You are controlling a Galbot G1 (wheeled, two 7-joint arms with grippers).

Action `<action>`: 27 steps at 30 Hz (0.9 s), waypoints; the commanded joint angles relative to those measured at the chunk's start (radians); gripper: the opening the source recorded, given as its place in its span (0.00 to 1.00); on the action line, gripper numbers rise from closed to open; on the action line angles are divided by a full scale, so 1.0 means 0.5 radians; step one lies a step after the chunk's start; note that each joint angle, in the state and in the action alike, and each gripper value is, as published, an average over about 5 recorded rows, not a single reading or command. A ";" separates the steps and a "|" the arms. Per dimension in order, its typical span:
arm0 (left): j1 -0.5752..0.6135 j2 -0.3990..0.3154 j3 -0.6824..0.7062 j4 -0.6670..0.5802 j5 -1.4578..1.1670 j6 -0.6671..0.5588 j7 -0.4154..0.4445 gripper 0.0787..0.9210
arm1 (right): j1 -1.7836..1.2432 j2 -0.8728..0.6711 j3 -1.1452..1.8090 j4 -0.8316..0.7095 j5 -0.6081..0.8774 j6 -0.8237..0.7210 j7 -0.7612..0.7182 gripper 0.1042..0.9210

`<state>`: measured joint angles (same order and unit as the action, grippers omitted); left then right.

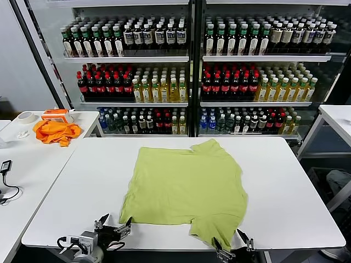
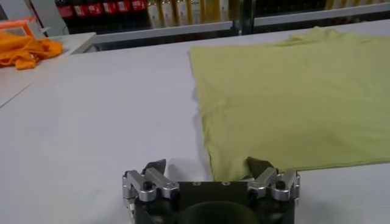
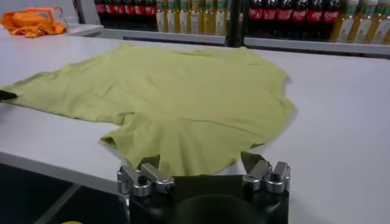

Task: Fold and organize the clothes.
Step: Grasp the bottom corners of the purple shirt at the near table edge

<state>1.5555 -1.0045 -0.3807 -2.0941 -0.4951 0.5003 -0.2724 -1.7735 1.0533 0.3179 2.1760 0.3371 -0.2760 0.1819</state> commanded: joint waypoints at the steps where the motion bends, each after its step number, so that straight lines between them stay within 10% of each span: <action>1: 0.000 -0.001 0.017 -0.008 0.015 -0.006 0.051 0.83 | 0.019 0.011 -0.055 -0.018 0.025 -0.034 0.020 0.57; 17: 0.011 0.024 0.015 -0.016 0.111 -0.051 0.221 0.29 | 0.025 0.002 -0.006 0.031 0.064 -0.069 0.023 0.03; 27: 0.006 0.094 -0.095 -0.171 0.033 -0.028 0.283 0.01 | 0.096 -0.087 0.105 0.174 0.198 -0.116 0.013 0.01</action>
<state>1.5509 -0.9729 -0.3972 -2.1281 -0.4667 0.4872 -0.1620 -1.7439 1.0269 0.3513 2.2303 0.4029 -0.3249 0.1844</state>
